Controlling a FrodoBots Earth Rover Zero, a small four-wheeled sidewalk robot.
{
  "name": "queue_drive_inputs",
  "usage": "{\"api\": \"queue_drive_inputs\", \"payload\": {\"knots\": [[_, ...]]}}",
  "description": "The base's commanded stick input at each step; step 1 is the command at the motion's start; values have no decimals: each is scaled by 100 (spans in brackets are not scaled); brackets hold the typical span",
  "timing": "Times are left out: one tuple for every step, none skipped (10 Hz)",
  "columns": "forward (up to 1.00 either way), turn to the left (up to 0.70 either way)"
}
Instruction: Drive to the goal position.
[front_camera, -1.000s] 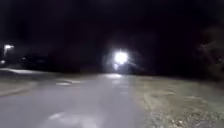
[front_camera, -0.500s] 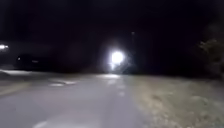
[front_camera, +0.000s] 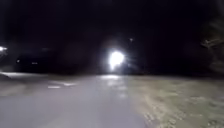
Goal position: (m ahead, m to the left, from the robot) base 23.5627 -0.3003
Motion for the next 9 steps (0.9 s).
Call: {"api": "queue_drive_inputs", "payload": {"knots": [[37,0],[37,0],[37,0],[37,0],[37,0],[37,0],[37,0],[37,0],[37,0]]}}
